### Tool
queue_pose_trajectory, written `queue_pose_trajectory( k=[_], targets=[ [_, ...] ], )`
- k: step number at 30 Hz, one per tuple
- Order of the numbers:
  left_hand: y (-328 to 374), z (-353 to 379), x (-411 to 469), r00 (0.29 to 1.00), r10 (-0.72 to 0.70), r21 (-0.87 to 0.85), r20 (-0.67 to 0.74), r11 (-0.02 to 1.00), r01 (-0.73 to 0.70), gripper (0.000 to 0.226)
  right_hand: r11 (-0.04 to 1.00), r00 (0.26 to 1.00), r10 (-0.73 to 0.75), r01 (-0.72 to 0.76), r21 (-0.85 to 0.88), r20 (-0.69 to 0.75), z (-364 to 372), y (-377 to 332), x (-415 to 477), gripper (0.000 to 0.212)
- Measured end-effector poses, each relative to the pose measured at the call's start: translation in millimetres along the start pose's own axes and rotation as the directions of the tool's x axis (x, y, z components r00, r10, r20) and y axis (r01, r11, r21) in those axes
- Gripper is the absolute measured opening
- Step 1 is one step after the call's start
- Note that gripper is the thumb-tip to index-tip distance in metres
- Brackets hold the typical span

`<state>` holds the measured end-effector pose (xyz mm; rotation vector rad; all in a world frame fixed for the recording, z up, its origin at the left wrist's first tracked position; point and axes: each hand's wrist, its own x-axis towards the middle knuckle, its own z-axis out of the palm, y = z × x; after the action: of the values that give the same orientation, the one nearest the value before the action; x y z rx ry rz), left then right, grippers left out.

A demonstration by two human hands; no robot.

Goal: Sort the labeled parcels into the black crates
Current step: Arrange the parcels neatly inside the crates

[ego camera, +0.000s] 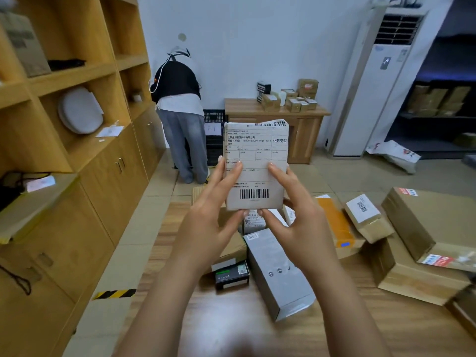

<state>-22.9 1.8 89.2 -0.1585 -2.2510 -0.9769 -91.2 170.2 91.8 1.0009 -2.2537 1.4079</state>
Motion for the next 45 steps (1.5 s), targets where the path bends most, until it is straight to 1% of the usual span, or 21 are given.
queue_pose_trajectory(
  k=[4,7,9,11,13,15,17,19,20,23,26,28,30,35,41,45],
  targets=[
    [-2,1,0,1.000,0.001,-0.031,0.011,1.000,-0.001,0.084,0.999,1.000,-0.019,0.018,-0.039,-0.025,0,-1,-1,0.077],
    [-9,1,0,0.997,-0.076,-0.083,0.020,0.994,0.077,0.086,0.993,0.996,-0.078,0.073,-0.096,-0.046,1,-5,-2,0.077],
    [-13,2,-3,0.991,-0.129,-0.187,0.028,0.973,0.132,0.088,0.980,0.986,-0.157,0.147,-0.135,-0.063,3,-7,-2,0.070],
    [-14,4,-7,0.983,-0.177,-0.347,0.046,0.920,0.181,0.087,0.962,0.970,-0.233,0.219,-0.161,-0.073,7,-8,-2,0.056],
    [-15,6,-12,0.978,-0.201,-0.447,0.051,0.871,0.202,0.084,0.946,0.956,-0.286,0.269,-0.181,-0.072,10,-10,-3,0.045],
    [-16,7,-15,0.978,-0.206,-0.493,0.044,0.847,0.200,0.084,0.939,0.950,-0.304,0.287,-0.190,-0.068,12,-10,-5,0.042],
    [-17,7,-15,0.978,-0.205,-0.494,0.031,0.848,0.193,0.083,0.943,0.954,-0.293,0.277,-0.185,-0.067,13,-10,-6,0.044],
    [-18,6,-14,0.982,-0.189,-0.441,-0.001,0.882,0.169,0.081,0.956,0.963,-0.259,0.245,-0.161,-0.072,13,-9,-7,0.046],
    [-17,6,-13,0.986,-0.164,-0.385,-0.024,0.912,0.142,0.079,0.965,0.969,-0.235,0.222,-0.142,-0.077,13,-8,-8,0.047],
    [-17,7,-10,0.998,-0.042,-0.126,-0.047,0.991,0.035,0.073,0.986,0.981,-0.160,0.155,-0.057,-0.111,12,-2,-11,0.053],
    [-11,11,-8,0.997,0.079,0.105,-0.020,0.992,-0.076,0.073,0.997,0.988,-0.053,0.060,0.051,-0.144,11,3,-12,0.065],
    [-8,16,-8,0.985,0.173,0.209,-0.020,0.964,-0.165,0.065,0.993,0.987,0.022,-0.003,0.119,-0.157,12,8,-13,0.070],
    [-4,22,-6,0.974,0.227,0.251,-0.011,0.943,-0.218,0.057,0.982,0.983,0.090,-0.060,0.182,-0.158,13,12,-14,0.074],
    [2,36,-7,0.964,0.265,0.334,0.021,0.907,-0.256,0.056,0.945,0.972,0.179,-0.127,0.303,-0.152,13,17,-18,0.080],
    [6,42,-7,0.965,0.261,0.329,0.024,0.909,-0.254,0.055,0.936,0.969,0.194,-0.136,0.326,-0.154,13,24,-19,0.081],
    [7,41,-6,0.974,0.227,0.287,0.025,0.931,-0.224,0.052,0.950,0.972,0.166,-0.113,0.290,-0.166,9,23,-18,0.079]
  ],
)
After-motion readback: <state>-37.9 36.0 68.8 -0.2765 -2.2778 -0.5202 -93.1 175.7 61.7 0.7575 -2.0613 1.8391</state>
